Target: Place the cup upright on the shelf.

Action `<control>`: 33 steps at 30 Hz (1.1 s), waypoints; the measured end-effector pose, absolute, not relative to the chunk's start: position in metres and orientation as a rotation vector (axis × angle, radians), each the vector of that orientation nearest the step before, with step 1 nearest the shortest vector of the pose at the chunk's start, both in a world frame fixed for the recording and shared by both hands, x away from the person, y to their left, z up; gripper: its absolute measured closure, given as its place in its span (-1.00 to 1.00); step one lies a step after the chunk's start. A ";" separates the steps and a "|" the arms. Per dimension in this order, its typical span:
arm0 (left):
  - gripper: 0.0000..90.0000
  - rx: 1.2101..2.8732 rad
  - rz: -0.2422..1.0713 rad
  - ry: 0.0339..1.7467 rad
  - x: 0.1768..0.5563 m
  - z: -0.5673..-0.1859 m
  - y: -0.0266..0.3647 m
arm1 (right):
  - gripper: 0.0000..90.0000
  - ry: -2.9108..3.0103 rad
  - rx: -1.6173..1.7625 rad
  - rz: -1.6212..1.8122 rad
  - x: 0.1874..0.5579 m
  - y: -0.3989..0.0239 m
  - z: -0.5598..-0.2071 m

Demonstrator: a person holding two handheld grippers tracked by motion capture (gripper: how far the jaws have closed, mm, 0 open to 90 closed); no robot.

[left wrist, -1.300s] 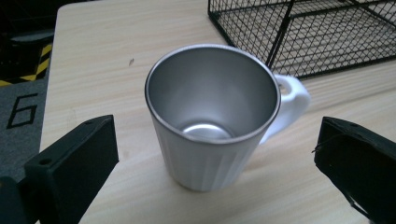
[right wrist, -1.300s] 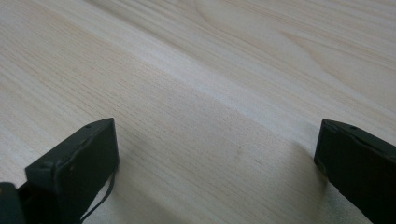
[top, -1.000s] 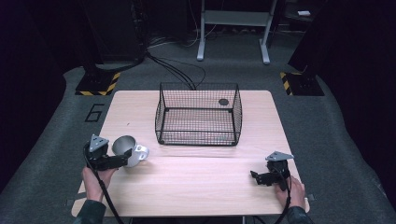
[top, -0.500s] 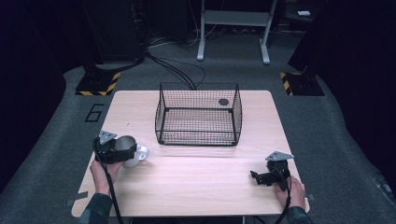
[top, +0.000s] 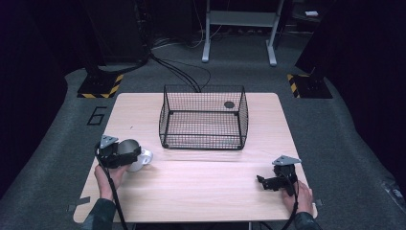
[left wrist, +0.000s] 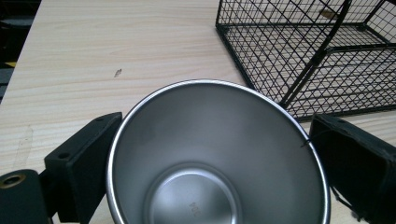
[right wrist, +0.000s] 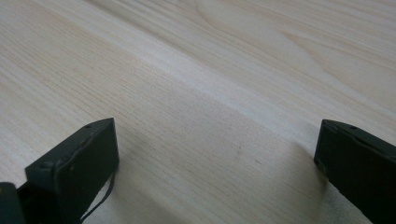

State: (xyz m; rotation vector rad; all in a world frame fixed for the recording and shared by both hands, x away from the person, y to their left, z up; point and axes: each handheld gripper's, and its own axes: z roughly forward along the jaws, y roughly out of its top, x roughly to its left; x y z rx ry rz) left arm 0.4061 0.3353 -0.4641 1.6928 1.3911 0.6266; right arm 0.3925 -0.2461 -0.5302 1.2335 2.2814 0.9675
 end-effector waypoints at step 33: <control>-0.86 1.760 0.601 1.256 0.393 -0.438 0.320 | -1.00 2.281 1.234 0.967 0.392 -0.246 -0.530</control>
